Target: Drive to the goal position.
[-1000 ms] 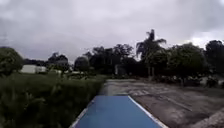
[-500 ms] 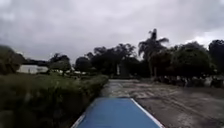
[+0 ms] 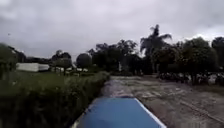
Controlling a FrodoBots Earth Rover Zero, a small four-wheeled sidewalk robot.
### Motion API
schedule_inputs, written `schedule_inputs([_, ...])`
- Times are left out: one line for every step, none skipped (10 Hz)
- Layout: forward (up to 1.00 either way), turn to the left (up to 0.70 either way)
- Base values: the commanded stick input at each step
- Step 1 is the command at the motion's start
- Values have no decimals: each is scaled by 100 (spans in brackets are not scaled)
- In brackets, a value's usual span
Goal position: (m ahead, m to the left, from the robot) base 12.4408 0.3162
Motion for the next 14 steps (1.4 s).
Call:
schedule_inputs([50,0])
schedule_inputs([50,0])
schedule_inputs([50,0])
schedule_inputs([50,0])
schedule_inputs([50,0])
schedule_inputs([50,0])
schedule_inputs([50,0])
schedule_inputs([50,0])
schedule_inputs([50,0])
schedule_inputs([50,-19])
schedule_inputs([50,-50])
schedule_inputs([50,-46])
schedule_inputs([50,-5])
schedule_inputs([50,0])
